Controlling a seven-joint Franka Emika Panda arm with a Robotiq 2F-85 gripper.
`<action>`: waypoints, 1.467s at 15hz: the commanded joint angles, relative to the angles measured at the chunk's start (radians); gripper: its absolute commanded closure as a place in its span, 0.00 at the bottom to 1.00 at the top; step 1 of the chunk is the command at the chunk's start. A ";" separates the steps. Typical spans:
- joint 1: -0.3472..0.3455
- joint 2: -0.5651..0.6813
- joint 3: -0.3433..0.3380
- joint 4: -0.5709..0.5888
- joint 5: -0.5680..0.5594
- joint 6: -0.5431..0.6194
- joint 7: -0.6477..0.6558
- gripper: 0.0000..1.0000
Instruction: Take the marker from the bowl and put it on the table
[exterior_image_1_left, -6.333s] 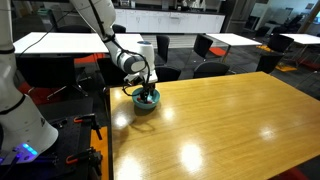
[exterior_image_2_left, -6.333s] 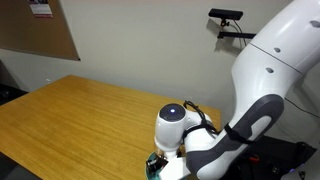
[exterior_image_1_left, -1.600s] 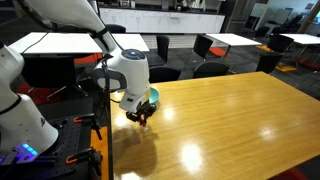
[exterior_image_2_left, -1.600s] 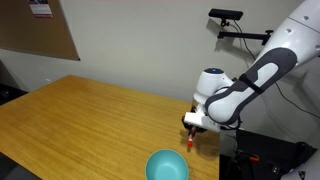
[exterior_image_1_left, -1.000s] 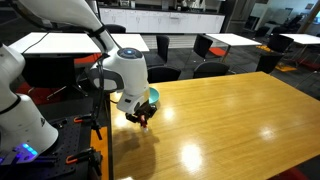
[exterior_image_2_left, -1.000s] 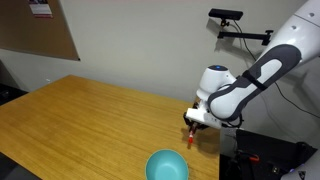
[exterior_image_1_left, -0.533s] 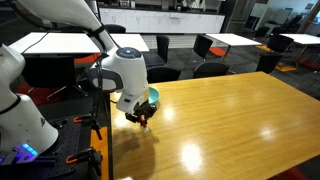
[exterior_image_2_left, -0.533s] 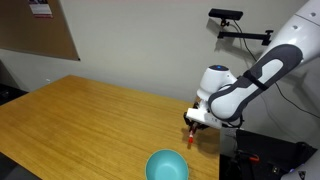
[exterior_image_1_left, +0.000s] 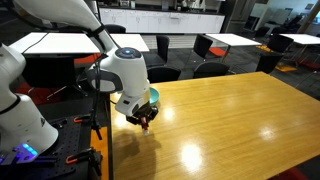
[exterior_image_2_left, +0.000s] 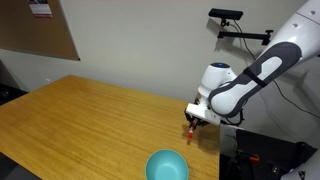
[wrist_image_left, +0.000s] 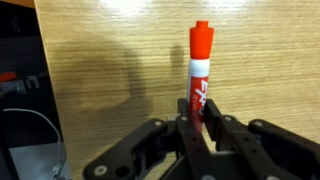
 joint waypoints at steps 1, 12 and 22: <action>-0.041 -0.037 -0.026 -0.021 -0.028 0.000 0.057 0.95; -0.094 -0.045 -0.059 -0.005 -0.008 -0.020 0.043 0.55; -0.096 -0.058 -0.055 -0.007 -0.009 -0.023 0.049 0.00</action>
